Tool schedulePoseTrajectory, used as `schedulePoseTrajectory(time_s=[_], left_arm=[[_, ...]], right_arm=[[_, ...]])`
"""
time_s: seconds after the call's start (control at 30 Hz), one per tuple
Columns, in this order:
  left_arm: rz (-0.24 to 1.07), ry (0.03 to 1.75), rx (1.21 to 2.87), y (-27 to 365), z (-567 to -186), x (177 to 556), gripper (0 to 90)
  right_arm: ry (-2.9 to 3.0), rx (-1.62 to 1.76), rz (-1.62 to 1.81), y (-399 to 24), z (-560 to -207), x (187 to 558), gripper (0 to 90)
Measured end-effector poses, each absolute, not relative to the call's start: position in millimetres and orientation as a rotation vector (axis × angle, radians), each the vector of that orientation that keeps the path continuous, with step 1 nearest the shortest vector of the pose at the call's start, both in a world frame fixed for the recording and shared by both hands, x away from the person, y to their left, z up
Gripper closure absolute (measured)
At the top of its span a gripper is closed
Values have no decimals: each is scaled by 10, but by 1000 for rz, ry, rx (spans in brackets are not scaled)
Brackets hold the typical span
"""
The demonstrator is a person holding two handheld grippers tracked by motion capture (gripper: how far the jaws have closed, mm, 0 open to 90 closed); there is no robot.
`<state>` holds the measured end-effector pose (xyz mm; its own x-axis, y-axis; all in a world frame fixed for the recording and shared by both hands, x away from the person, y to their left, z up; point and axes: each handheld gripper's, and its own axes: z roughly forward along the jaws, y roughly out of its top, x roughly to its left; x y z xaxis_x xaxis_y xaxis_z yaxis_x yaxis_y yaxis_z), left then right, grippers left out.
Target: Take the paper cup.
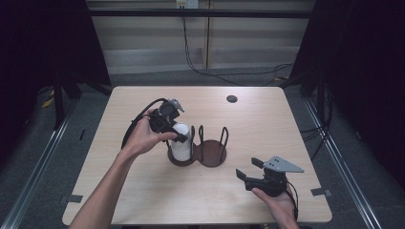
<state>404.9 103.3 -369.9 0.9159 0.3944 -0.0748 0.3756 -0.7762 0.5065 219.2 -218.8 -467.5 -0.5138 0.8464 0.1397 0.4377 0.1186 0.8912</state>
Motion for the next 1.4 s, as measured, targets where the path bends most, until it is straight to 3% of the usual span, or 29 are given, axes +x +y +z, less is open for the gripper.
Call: schedulePoseTrajectory(time_s=[1.4], left_arm=[[102, 537, 2486, 1135, -3525, 3978, 362]], right_arm=[[1993, 1245, 1359, -2182, -4676, 2193, 236]])
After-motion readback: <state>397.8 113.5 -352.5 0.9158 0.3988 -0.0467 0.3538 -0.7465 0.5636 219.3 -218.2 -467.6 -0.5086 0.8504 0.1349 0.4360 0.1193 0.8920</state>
